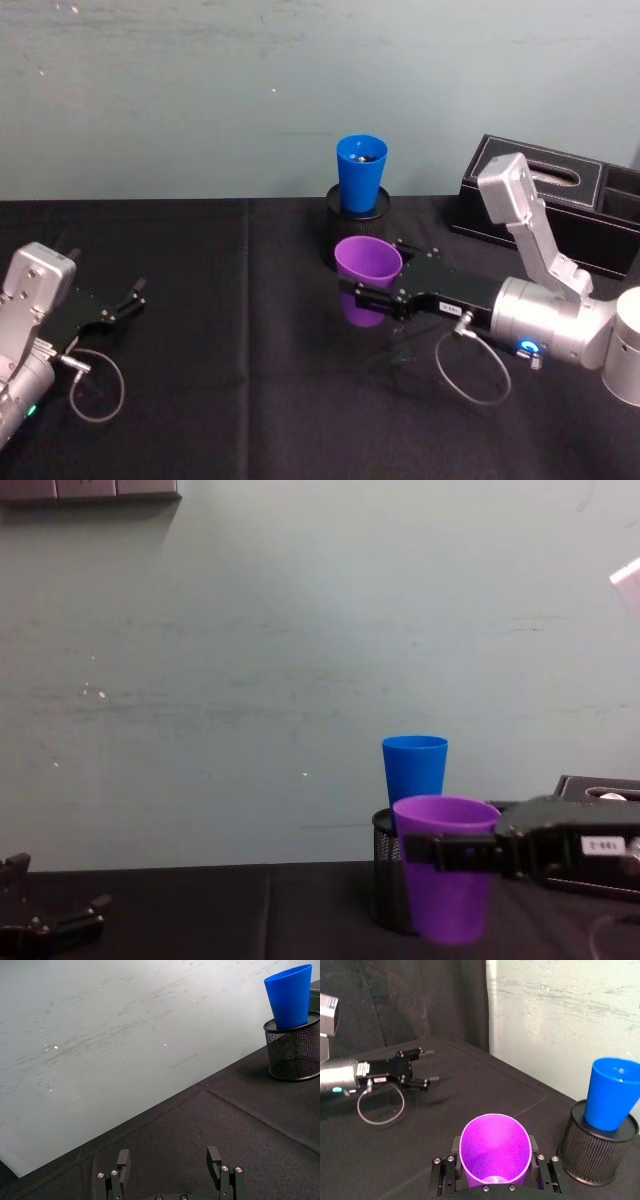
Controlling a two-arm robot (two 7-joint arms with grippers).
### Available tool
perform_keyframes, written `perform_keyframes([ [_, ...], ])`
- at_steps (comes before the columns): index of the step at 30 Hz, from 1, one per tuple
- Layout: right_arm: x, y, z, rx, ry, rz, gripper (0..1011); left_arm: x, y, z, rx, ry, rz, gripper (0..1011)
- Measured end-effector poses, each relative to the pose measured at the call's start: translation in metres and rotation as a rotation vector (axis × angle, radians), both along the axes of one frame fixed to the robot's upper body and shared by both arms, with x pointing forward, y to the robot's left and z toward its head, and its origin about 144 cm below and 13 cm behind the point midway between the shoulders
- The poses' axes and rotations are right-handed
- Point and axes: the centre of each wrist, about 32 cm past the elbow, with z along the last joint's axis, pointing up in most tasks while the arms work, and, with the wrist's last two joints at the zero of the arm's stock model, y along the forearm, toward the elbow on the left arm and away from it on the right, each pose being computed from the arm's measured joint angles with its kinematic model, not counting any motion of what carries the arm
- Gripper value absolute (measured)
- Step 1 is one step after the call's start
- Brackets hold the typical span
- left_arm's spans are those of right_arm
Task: Pick up one cup with a gripper and tap it against the other cup.
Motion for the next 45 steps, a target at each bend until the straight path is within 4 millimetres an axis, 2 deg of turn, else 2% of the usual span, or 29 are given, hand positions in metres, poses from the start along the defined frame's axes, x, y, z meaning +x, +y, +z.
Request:
perform_keyframes([
  [13, -0.012, -0.023, -0.034, -0.04, 0.015, 0.045, 734, 0.0, 0.0, 0.0, 0.0, 0.0, 0.0, 1000],
  [20, -0.021, -0.022, -0.049, -0.067, 0.007, 0.087, 734, 0.0, 0.0, 0.0, 0.0, 0.0, 0.0, 1000],
  [32, -0.023, -0.016, -0.063, -0.072, -0.001, 0.098, 734, 0.0, 0.0, 0.0, 0.0, 0.0, 0.0, 1000],
  [45, -0.022, -0.014, -0.069, -0.065, 0.01, 0.095, 734, 0.0, 0.0, 0.0, 0.0, 0.0, 0.0, 1000],
])
